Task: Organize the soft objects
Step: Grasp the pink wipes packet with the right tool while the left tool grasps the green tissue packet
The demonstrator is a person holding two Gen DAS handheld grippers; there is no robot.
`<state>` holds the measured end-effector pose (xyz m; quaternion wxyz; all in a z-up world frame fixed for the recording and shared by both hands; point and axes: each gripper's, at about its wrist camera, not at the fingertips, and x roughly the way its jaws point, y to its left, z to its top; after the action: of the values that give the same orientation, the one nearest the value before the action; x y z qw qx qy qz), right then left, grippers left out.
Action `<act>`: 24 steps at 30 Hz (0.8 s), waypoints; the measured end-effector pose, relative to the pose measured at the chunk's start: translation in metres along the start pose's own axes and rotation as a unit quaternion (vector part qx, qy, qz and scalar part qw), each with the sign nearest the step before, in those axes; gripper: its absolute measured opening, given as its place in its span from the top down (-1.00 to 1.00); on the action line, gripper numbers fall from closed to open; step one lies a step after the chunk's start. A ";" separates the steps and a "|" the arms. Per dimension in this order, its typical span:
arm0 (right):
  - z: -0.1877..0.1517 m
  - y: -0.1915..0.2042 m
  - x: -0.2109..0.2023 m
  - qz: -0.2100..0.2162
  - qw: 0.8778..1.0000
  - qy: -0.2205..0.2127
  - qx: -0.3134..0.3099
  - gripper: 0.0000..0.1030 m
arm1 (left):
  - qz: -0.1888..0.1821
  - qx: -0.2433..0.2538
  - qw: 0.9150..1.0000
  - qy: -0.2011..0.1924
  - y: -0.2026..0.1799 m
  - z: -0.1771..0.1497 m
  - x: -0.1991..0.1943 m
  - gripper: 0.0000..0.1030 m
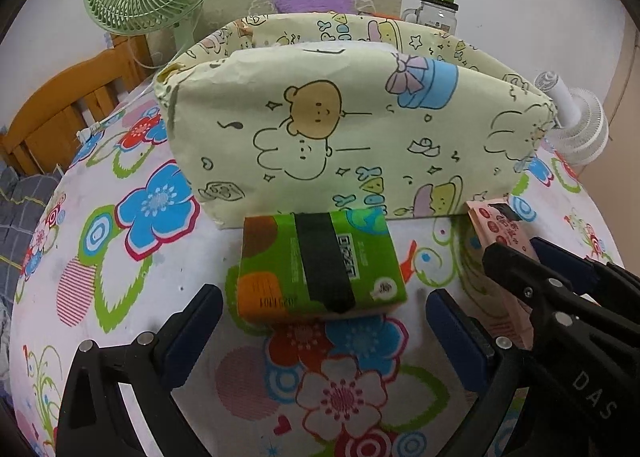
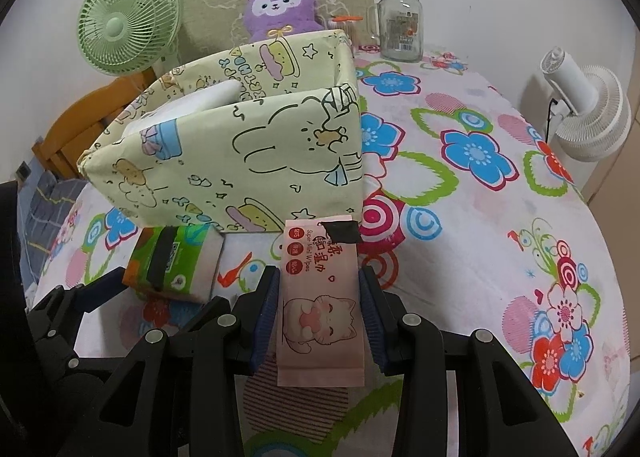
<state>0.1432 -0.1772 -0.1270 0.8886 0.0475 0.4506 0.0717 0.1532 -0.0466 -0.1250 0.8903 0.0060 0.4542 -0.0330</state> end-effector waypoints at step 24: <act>0.003 -0.004 0.009 0.001 1.000 0.008 0.011 0.16 | 0.002 0.037 0.999 -0.032 -0.015 0.000 -0.008 -0.47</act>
<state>0.1508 -0.1797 -0.1328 0.8843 0.0572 0.4583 0.0678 0.1481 -0.0609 -0.1184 0.9036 0.0390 0.4238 -0.0487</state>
